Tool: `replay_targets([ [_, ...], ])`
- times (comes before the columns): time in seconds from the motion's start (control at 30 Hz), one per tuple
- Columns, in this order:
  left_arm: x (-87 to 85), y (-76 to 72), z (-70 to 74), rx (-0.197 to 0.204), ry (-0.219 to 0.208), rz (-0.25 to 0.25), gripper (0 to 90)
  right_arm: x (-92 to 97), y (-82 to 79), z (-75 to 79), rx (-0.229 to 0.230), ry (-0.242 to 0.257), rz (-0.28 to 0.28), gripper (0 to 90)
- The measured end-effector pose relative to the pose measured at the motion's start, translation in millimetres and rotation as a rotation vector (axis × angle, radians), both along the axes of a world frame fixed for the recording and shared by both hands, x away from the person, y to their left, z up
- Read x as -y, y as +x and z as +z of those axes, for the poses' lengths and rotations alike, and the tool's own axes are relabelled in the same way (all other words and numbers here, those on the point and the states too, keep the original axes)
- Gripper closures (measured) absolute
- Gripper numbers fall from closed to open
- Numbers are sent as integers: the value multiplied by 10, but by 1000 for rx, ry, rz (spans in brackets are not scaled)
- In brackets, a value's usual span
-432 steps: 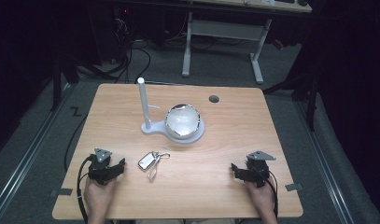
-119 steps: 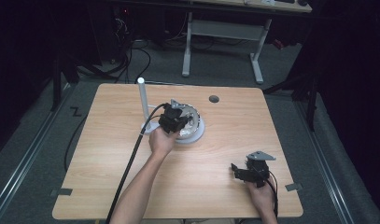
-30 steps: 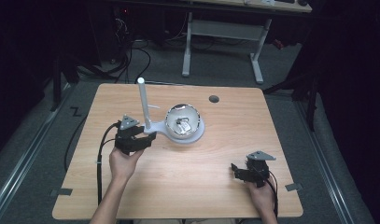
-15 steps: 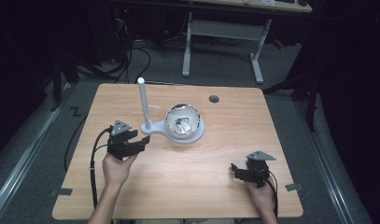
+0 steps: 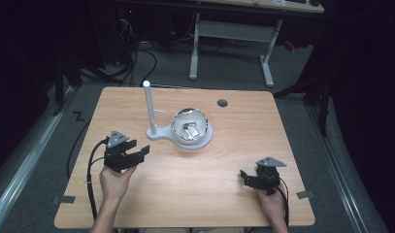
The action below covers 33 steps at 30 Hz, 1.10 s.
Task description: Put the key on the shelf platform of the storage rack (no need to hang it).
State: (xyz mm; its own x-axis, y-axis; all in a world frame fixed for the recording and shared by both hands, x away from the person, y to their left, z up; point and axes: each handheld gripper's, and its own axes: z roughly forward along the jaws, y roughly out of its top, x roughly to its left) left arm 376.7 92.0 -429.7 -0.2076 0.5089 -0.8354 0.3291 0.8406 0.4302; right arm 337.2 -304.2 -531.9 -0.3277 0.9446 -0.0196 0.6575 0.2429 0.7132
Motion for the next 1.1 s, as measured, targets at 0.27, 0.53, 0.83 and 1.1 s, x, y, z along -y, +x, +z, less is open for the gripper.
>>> replay_targets([
  [0.27,-65,-59,-37,9,8,-3,422,0,0,0,0,0,0,222],
  [0.53,-100,-94,-111,5,13,4,420,-1,0,0,0,0,0,222],
  [0.83,-141,-135,-180,-15,0,21,420,0,0,0,1,0,0,223],
  [1.1,-164,-159,-226,-23,-8,27,420,0,0,0,1,0,0,222],
])
